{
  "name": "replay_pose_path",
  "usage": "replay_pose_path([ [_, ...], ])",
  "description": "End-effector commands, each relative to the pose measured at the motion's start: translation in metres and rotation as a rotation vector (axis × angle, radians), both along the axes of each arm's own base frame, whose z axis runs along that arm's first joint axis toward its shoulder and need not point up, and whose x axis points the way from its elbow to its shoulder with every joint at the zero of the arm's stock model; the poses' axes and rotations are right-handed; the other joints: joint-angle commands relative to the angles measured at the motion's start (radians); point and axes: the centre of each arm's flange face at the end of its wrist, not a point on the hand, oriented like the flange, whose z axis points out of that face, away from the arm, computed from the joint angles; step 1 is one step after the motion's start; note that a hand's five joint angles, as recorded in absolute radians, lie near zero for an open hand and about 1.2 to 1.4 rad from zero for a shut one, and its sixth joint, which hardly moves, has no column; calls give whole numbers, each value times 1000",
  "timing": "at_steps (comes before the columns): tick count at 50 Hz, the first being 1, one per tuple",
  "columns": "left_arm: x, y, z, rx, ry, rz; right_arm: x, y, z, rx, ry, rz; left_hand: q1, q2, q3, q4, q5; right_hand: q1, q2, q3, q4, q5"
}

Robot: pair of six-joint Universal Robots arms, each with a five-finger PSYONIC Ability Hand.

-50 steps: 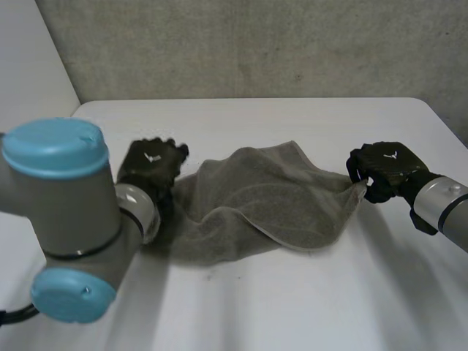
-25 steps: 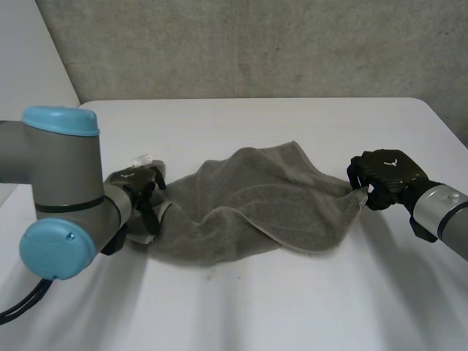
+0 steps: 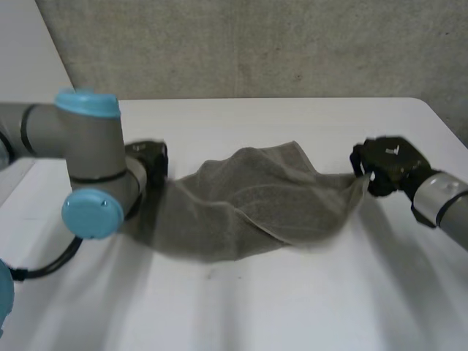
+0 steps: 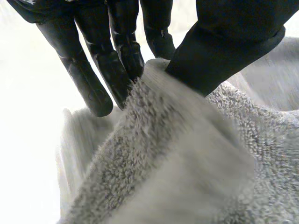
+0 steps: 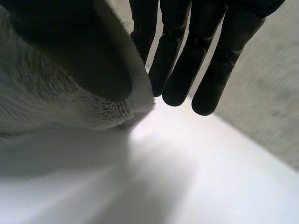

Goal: Fold the towel.

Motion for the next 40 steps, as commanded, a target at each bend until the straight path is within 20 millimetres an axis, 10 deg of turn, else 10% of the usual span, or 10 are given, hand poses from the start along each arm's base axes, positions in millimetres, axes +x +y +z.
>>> replay_pose_path([
  [1,-13,-43,74,-336,46,-12,25,-42,80,-377,-77,-83,229,188,190,190,202,431,214,208,200,250],
  [6,-10,-60,205,-894,153,41,23,-62,164,-725,-292,-183,229,188,190,190,202,431,214,208,200,250],
  [10,4,-60,243,-1049,206,89,16,-59,212,-908,-512,-184,229,188,190,190,202,431,214,208,200,250],
  [14,12,-50,260,-1078,235,100,16,-56,213,-885,-556,-161,229,188,190,190,202,431,214,208,200,250],
  [23,37,-52,156,-665,193,66,19,-61,142,-589,-426,-60,229,188,190,190,202,431,214,208,200,250],
  [33,39,9,-10,-155,43,-91,3,-49,12,-112,-192,34,229,188,190,190,202,431,214,208,200,250],
  [40,50,39,-51,-41,-77,-125,-19,-23,-32,85,92,22,229,188,190,190,202,431,214,208,200,250],
])
